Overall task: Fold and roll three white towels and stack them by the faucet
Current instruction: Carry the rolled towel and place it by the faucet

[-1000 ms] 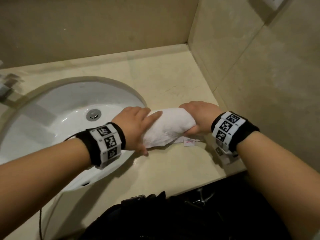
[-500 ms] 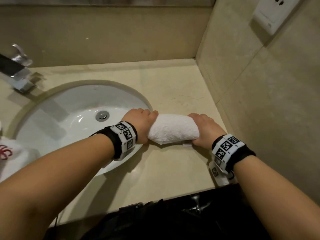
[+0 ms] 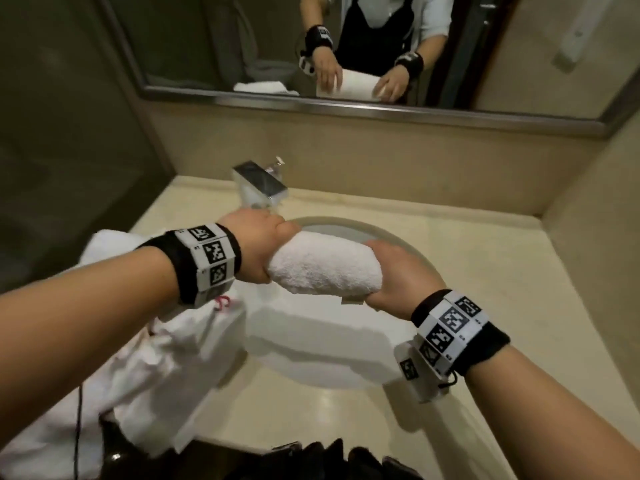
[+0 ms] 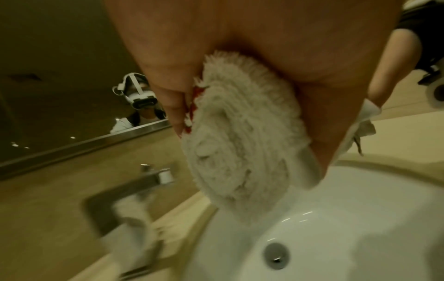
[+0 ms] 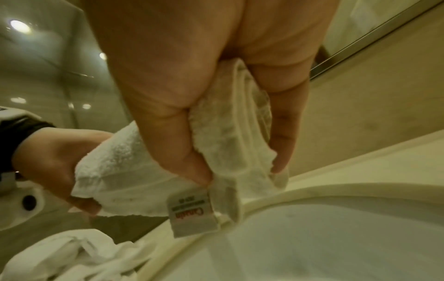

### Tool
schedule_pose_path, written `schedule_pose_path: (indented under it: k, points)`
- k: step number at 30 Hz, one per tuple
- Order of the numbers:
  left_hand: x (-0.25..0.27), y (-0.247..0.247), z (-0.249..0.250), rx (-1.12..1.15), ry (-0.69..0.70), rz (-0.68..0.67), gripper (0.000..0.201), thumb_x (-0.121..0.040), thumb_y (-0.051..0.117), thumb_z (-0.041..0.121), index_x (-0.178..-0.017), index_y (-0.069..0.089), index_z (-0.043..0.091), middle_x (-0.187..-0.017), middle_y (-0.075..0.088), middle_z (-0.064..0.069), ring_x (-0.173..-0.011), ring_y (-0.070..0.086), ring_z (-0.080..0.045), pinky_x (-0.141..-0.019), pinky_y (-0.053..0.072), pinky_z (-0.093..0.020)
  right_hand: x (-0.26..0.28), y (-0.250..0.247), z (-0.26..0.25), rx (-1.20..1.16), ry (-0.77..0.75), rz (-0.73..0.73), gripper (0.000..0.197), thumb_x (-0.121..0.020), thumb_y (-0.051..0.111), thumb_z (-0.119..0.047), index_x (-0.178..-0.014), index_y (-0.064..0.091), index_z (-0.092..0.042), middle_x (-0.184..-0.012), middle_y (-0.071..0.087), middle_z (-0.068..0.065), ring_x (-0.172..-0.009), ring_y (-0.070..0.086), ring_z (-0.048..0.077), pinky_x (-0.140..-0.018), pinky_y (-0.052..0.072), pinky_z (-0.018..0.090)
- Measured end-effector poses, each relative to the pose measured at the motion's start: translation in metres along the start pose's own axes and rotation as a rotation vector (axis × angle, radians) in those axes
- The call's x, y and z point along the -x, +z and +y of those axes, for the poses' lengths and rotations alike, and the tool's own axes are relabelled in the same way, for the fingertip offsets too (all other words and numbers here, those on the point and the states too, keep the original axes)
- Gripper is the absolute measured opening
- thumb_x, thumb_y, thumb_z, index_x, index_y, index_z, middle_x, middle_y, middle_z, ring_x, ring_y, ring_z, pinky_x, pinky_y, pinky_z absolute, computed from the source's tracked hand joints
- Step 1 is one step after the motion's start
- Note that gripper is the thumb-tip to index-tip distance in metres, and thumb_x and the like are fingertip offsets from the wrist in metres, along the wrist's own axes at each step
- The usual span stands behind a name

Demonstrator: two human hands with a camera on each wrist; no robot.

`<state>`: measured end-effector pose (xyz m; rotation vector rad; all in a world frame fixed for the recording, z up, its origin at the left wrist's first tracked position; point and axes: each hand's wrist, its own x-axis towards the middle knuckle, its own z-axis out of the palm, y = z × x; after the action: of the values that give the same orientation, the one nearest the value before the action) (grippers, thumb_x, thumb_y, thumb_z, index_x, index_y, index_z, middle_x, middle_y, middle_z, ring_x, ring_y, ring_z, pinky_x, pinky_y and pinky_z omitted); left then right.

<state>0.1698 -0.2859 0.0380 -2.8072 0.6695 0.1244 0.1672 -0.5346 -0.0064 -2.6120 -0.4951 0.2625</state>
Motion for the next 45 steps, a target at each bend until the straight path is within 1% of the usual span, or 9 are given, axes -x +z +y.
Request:
schedule_pose_path:
  k: [6,11,24,28,32,35,38,42,45]
  points:
    - [0.031,0.023,-0.17,-0.091,-0.151,-0.085,0.073,-0.065,0.063,0.042,-0.128,0.033,0.024,-0.117,0.056,-0.003,-0.107,0.055,-0.025,-0.091,0.045,-0.035,-0.128,0.059,-0.135,-0.051,-0.082,0.018,0.065,-0.064,0.072,-0.027,-0.121,0.042,-0.022,-0.111,0.054,0.007,-0.101,0.052,0.026,-0.079,0.048,0.034]
    - [0.025,0.067,-0.274,-0.123,-0.267,-0.097,0.069,-0.071,0.059,0.03,-0.132,0.031,0.018,-0.126,0.051,-0.005,-0.115,0.049,-0.025,-0.107,0.031,-0.039,-0.222,0.103,-0.209,-0.028,-0.036,-0.002,0.066,-0.069,0.068,-0.024,-0.125,0.034,-0.022,-0.112,0.05,0.008,-0.101,0.05,0.027,-0.082,0.046,0.034]
    - [-0.075,0.17,-0.361,0.071,-0.492,-0.009,0.065,-0.078,0.055,0.016,-0.136,0.026,0.009,-0.132,0.039,-0.014,-0.12,0.038,-0.033,-0.098,0.033,-0.041,-0.394,0.143,-0.227,0.119,0.139,-0.022,0.07,-0.073,0.07,-0.027,-0.131,0.031,-0.018,-0.126,0.04,0.014,-0.111,0.044,0.037,-0.09,0.041,0.038]
    - [-0.084,0.182,-0.356,0.108,-0.513,0.01,0.052,-0.086,0.038,0.008,-0.135,0.025,0.004,-0.132,0.038,-0.021,-0.119,0.038,-0.036,-0.098,0.03,-0.045,-0.398,0.157,-0.223,0.119,0.183,-0.026,0.081,-0.071,0.071,-0.026,-0.137,0.025,-0.019,-0.133,0.035,0.015,-0.116,0.04,0.038,-0.094,0.039,0.04]
    - [-0.075,0.179,-0.356,0.115,-0.491,-0.047,0.061,-0.083,0.047,0.013,-0.138,0.021,0.007,-0.138,0.033,-0.019,-0.123,0.034,-0.036,-0.101,0.03,-0.044,-0.387,0.152,-0.228,0.196,0.183,-0.02,0.09,-0.068,0.074,-0.034,-0.139,0.02,-0.021,-0.138,0.026,0.013,-0.123,0.032,0.035,-0.096,0.038,0.042]
    - [-0.055,0.161,-0.356,0.17,-0.464,-0.081,0.07,-0.075,0.058,0.013,-0.137,0.025,0.011,-0.138,0.032,-0.016,-0.125,0.033,-0.035,-0.1,0.034,-0.044,-0.367,0.13,-0.237,0.238,0.102,0.032,0.075,-0.079,0.065,-0.03,-0.139,0.022,-0.022,-0.145,0.021,0.013,-0.13,0.027,0.032,-0.103,0.032,0.043]
    - [-0.026,0.133,-0.344,0.276,-0.51,-0.072,0.053,-0.08,0.056,0.018,-0.13,0.038,0.014,-0.135,0.038,-0.013,-0.123,0.037,-0.033,-0.097,0.037,-0.043,-0.333,0.103,-0.25,0.166,-0.069,0.018,0.052,-0.087,0.054,-0.037,-0.133,0.036,-0.02,-0.138,0.035,0.009,-0.124,0.038,0.027,-0.099,0.036,0.039]
    - [0.035,0.102,-0.308,0.448,-0.532,-0.049,0.044,-0.086,0.052,0.038,-0.126,0.047,0.021,-0.133,0.047,-0.008,-0.119,0.046,-0.028,-0.096,0.039,-0.034,-0.256,0.089,-0.271,0.094,-0.309,-0.201,0.046,-0.083,0.05,-0.055,-0.118,0.051,-0.024,-0.107,0.059,-0.005,-0.097,0.058,0.016,-0.079,0.044,0.026]
    - [0.09,0.095,-0.272,0.57,-0.536,-0.042,0.047,-0.083,0.052,0.05,-0.122,0.05,0.023,-0.122,0.055,-0.001,-0.101,0.054,-0.019,-0.081,0.038,-0.026,-0.201,0.106,-0.281,0.126,-0.373,-0.467,0.067,-0.073,0.053,-0.066,-0.126,0.043,-0.027,-0.113,0.058,-0.006,-0.096,0.057,0.014,-0.082,0.047,0.03]
